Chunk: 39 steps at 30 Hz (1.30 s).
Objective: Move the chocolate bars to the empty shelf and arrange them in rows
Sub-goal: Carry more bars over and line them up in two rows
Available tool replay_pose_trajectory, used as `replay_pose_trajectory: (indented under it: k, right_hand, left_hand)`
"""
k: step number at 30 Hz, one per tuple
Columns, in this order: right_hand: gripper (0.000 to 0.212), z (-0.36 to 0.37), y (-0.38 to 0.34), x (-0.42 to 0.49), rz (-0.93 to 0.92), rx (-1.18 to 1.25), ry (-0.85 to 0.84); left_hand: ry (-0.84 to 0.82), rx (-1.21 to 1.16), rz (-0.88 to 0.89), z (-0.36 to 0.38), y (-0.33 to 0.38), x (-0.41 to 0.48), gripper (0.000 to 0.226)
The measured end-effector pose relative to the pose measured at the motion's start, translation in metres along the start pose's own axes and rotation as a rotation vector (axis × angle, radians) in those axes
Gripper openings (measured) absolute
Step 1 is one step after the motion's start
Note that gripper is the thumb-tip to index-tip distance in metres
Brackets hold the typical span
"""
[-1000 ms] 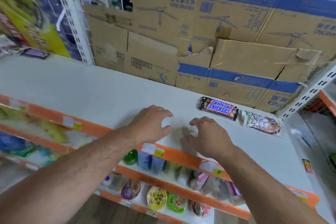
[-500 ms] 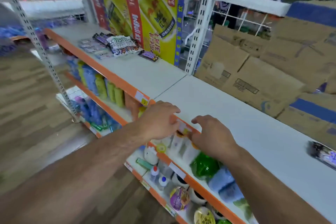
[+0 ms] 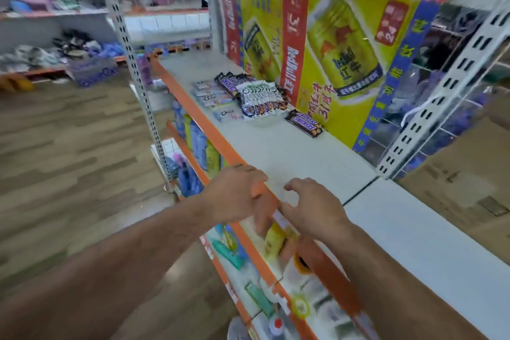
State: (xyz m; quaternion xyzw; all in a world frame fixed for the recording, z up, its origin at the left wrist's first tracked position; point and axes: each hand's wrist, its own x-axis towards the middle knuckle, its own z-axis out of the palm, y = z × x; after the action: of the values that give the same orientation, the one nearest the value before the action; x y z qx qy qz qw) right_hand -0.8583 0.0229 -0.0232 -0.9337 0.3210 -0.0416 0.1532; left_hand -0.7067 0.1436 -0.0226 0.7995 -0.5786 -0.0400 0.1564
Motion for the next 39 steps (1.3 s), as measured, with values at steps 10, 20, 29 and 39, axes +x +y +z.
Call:
replay_pose_trajectory:
  k: [10,20,29,39]
  right_hand:
    - [0.048,-0.006,-0.021,0.151,-0.086,0.004,-0.046]
    - [0.032,0.007,-0.052,0.259,0.009,-0.015,0.044]
    - [0.024,0.022,-0.092,0.318,0.248,-0.211,0.17]
    - [0.026,0.037,-0.12,0.33,0.505,-0.145,0.212]
  left_hand:
    - [-0.042,0.001,-0.103,-0.023,-0.097,0.102,0.047]
    - [-0.002,-0.047,-0.003,-0.037,-0.202,0.21,0.039]
    - [0.002,0.182,0.282,-0.058,-0.294,0.309,0.046]
    - [-0.119,0.126,0.493,-0.058,-0.331,0.345,0.045]
